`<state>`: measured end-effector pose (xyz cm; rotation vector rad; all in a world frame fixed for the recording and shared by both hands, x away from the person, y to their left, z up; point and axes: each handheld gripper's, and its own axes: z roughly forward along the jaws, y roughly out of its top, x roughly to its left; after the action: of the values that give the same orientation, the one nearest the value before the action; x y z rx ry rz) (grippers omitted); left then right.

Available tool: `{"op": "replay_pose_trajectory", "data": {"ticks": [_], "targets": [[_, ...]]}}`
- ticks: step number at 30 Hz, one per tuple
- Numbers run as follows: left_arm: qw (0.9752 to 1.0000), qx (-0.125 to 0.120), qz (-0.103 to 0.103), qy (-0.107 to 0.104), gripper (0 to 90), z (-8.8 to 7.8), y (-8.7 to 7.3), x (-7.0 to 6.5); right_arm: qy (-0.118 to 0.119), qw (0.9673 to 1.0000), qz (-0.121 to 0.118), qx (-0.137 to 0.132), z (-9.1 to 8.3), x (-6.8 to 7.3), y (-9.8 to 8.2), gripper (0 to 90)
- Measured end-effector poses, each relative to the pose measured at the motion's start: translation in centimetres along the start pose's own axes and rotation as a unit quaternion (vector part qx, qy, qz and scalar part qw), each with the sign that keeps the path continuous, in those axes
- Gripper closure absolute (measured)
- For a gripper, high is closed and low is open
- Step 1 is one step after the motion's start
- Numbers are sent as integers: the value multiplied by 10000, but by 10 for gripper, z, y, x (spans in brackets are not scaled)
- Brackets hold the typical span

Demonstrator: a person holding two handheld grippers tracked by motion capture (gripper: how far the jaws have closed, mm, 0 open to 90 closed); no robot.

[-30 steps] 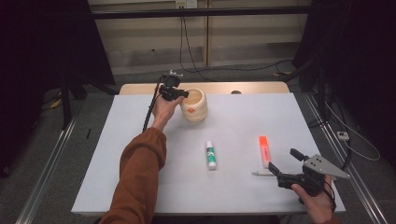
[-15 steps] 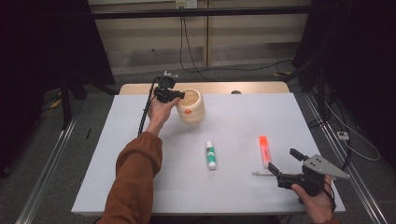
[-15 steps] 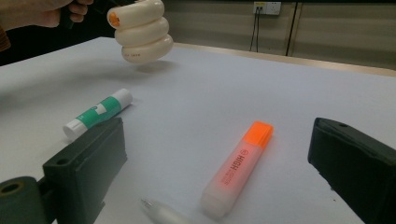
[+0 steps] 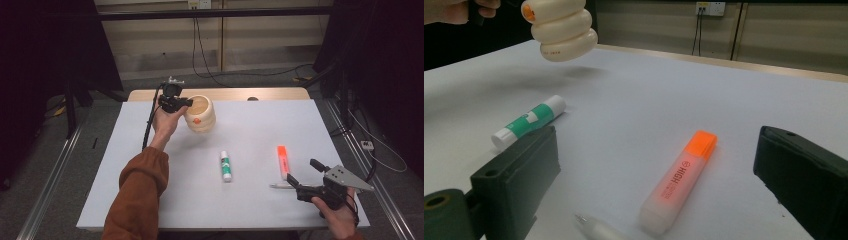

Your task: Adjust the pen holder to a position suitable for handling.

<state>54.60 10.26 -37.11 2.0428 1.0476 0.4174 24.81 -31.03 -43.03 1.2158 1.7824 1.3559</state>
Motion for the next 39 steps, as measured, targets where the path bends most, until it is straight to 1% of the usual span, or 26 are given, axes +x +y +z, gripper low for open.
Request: {"op": "replay_pose_trajectory", "data": {"ticks": [2, 3, 5, 7, 8, 9, 14, 18, 21, 26, 32, 33, 34, 39], "targets": [[10000, -21, -29, 15, 772, -3, -2, -2, 8, 10000, -4, 4, 0, 0, 0, 40], [10000, -21, -10, 21, 771, -5, -3, -3, -1, 10000, 27, 1, 0, 0, 0, 40], [10000, -11, 24, 48, 772, -8, -4, -5, 11, 10000, -7, 3, 0, 0, 0, 40], [10000, -44, 46, 47, 772, -11, -5, -7, 4, 10000, 21, 5, 0, 0, 0, 40], [10000, -57, 32, 44, 772, -13, -5, -8, 5, 10000, 19, 5, 1, 0, 0, 40], [9999, -71, 68, 36, 772, -15, -5, -8, 7, 10000, 15, 3, 1, 0, 0, 40], [9999, -140, 99, -11, 772, -23, -5, -12, 11, 10000, 1, 5, 1, 0, 0, 40], [9997, -137, 184, 2, 772, -29, -5, -15, 6, 10000, 5, 8, 1, 0, 0, 39], [9997, -161, 165, -25, 772, -32, -8, -17, 11, 10000, 0, 5, 1, 0, 0, 39], [9998, -85, 189, -16, 773, -35, -13, -17, 14, 10000, -1, 5, 1, 0, 0, 39], [9999, -117, 113, -25, 772, -44, -19, -18, 8, 10000, -8, 6, 1, 0, 0, 39], [9998, -117, 136, -33, 773, -45, -21, -18, 5, 10000, -8, 6, 1, 0, 0, 39], [9998, -121, 114, -52, 773, -47, -22, -19, 2, 10000, -12, 6, 1, 1, 0, 39], [9998, -94, 151, -45, 773, -55, -27, -21, -22, 10000, 3, 10, -1, 0, 0, 39]]}}
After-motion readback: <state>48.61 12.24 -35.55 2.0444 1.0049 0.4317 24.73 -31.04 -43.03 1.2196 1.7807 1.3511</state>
